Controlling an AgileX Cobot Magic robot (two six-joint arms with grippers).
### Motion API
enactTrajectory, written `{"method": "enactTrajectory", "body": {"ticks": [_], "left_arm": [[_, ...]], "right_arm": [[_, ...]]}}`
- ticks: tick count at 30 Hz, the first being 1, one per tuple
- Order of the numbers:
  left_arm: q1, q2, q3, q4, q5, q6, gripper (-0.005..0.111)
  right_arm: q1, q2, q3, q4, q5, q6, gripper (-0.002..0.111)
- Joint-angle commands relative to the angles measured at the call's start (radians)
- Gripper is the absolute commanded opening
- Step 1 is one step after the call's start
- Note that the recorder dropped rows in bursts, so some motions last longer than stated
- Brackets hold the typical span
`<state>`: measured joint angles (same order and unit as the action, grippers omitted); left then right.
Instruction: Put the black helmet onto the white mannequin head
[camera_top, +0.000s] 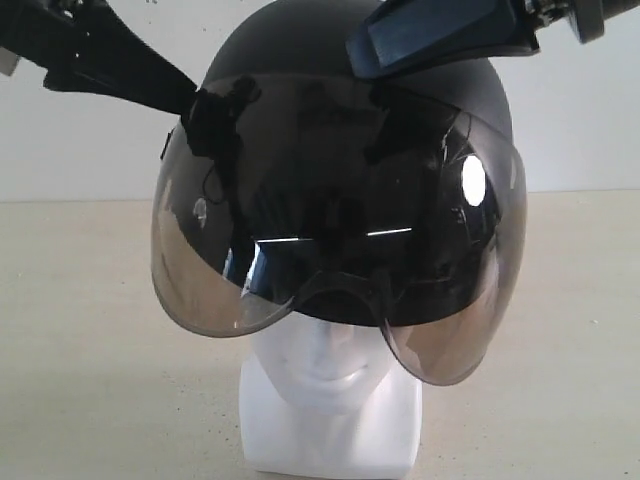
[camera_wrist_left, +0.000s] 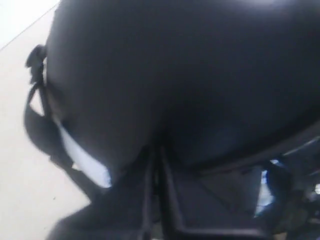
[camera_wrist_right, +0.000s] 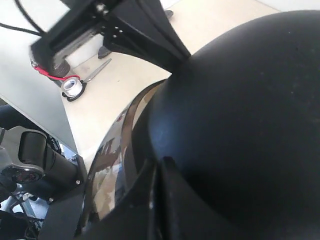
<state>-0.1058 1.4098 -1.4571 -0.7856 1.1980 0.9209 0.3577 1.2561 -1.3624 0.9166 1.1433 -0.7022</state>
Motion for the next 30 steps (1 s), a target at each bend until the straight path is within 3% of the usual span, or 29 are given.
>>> {"method": "enactTrajectory", "body": {"ticks": [1,16,23,30], "left_arm": [[-0.006,-0.042,0.008,-0.061,0.023,-0.015,0.004],[-0.02,-0.035,0.012,-0.157,0.023,-0.068,0.004],[-0.092,-0.035,0.062,-0.107,0.023,-0.076,0.004],[-0.096,-0.035,0.095,-0.034,0.023,-0.102,0.004]], "right_arm": [[0.002,0.002,0.004,-0.019,0.026,0.005,0.0],[0.002,0.002,0.004,-0.025,0.018,0.008,0.0],[0.002,0.002,0.004,-0.023,0.004,0.008,0.0],[0.002,0.011,0.004,-0.023,0.025,0.03,0.0]]}}
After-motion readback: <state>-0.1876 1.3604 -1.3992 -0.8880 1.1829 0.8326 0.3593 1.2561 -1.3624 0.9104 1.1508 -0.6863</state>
